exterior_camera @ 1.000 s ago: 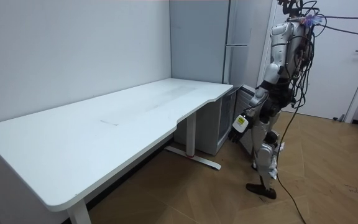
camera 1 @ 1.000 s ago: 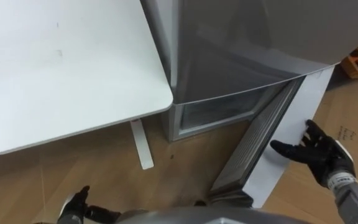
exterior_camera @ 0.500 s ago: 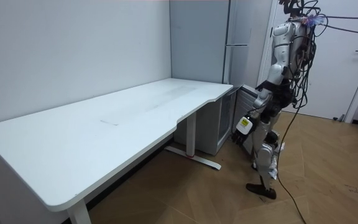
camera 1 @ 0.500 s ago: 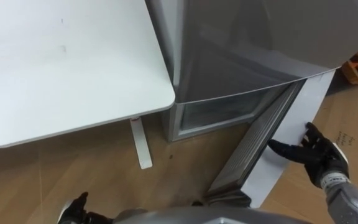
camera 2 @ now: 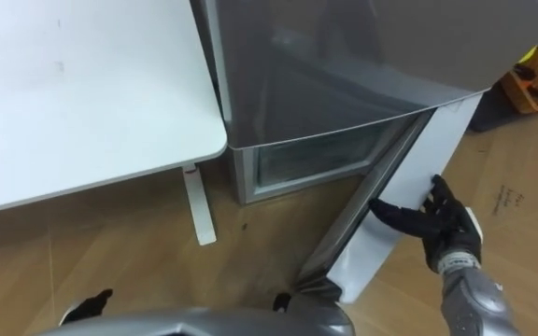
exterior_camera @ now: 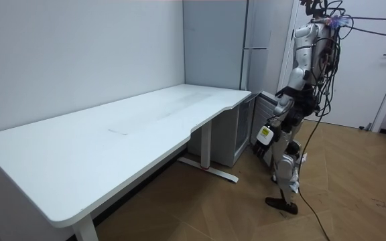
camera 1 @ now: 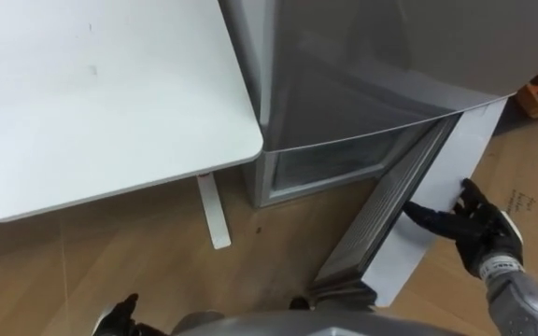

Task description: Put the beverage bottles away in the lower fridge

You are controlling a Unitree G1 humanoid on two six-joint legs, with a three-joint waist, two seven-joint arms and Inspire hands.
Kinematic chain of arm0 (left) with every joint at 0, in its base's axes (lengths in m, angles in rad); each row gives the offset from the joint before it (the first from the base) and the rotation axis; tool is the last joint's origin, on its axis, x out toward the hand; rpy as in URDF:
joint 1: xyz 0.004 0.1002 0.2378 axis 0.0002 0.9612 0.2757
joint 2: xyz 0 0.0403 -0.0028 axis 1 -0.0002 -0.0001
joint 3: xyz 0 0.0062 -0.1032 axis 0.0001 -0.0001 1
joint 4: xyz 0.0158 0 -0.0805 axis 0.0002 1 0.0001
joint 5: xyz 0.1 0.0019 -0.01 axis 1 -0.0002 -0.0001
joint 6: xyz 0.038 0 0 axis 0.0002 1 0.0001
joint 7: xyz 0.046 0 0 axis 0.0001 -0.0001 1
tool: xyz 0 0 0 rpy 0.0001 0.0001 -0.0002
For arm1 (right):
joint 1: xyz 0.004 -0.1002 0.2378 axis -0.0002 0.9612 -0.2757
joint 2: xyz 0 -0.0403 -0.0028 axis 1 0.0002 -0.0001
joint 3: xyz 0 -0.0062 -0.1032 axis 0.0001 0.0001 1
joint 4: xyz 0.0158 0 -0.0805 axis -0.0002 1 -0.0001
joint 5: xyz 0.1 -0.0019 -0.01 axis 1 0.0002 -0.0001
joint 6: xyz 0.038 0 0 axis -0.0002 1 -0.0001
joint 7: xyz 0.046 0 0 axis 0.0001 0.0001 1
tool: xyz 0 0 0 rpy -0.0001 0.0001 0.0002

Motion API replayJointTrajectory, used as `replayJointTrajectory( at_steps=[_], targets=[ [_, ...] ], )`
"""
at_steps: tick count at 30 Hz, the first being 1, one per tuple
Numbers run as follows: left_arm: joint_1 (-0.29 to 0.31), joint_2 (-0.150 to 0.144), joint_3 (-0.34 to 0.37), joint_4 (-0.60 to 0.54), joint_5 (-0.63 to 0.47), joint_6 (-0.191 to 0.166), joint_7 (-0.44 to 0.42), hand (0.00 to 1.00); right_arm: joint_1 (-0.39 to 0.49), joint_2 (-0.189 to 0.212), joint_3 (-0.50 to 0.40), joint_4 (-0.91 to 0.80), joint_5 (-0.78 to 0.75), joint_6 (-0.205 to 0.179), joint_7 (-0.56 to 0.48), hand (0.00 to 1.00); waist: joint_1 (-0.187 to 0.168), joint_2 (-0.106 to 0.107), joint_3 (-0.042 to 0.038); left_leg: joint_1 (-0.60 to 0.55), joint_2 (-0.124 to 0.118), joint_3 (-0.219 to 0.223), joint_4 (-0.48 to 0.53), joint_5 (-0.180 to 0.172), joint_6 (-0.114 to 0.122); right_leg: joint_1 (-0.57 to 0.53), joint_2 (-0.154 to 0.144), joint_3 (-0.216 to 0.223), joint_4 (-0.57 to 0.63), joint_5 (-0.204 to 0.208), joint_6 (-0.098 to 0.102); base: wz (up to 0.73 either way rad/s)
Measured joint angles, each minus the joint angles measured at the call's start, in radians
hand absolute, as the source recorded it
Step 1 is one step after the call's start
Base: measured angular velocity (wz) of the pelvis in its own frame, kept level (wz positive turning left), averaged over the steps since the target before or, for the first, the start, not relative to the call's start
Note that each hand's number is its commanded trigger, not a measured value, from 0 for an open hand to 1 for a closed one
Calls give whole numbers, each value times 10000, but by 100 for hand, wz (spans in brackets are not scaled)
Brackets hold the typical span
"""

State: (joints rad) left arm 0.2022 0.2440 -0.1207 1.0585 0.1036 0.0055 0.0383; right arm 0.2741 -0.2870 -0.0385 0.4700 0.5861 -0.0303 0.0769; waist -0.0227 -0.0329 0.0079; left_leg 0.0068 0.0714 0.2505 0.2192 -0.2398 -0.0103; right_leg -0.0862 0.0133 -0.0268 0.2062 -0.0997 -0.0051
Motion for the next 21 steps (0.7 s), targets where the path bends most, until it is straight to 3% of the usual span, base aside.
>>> replayJointTrajectory(
  at_steps=[2,6,13,15,16,17,19,21],
  targets=[
    [34,-3,-9,-315,-21,17,-58,0,-39,112,209,-146,20,-10,3,0,25,20,-39,26,19,-1,-13,38,-24,12,17,-5,11,-4,-13,0],
    [-89,-4,-9,-389,-36,19,-101,0,-434,282,857,-142,733,-30,175,0,37,46,-38,39,55,-44,-29,86,-72,32,61,-38,-15,14,-68,1],
    [-184,-80,13,-389,-127,-89,-198,0,-1004,398,2586,-294,2239,-38,1996,0,300,99,-24,32,27,-121,-38,95,-78,20,37,-107,-41,1,-82,3],
    [-190,-77,16,-379,-132,-164,-279,0,-1150,558,2728,-253,2355,-39,2418,0,332,171,14,-58,-7,-194,-39,104,-61,-25,-9,-229,-47,-12,-63,17],
    [-221,-75,10,-377,-147,-207,-279,0,-1159,580,2749,-223,2445,-76,2535,0,331,117,-19,-190,-35,-284,12,112,-46,-137,-44,-313,-42,-17,-55,15],
    [-282,-67,15,-318,-177,-209,-279,0,-1244,560,2714,-55,2478,-152,2641,0,325,152,0,-374,-68,-330,29,134,-10,-325,-80,-319,-14,-14,-50,9],
    [-573,-77,-20,-112,-178,-205,-281,0,-1569,568,2731,412,2344,-153,2734,0,306,128,-39,-683,-110,-317,88,168,39,-673,-128,-306,81,11,-32,0],
    [-888,-76,-191,71,-173,-205,-295,0,-1896,607,2811,667,2284,-251,2762,0,332,214,0,-1033,-138,-312,184,197,86,-1051,-166,-261,220,52,-14,-7]
  ],
)
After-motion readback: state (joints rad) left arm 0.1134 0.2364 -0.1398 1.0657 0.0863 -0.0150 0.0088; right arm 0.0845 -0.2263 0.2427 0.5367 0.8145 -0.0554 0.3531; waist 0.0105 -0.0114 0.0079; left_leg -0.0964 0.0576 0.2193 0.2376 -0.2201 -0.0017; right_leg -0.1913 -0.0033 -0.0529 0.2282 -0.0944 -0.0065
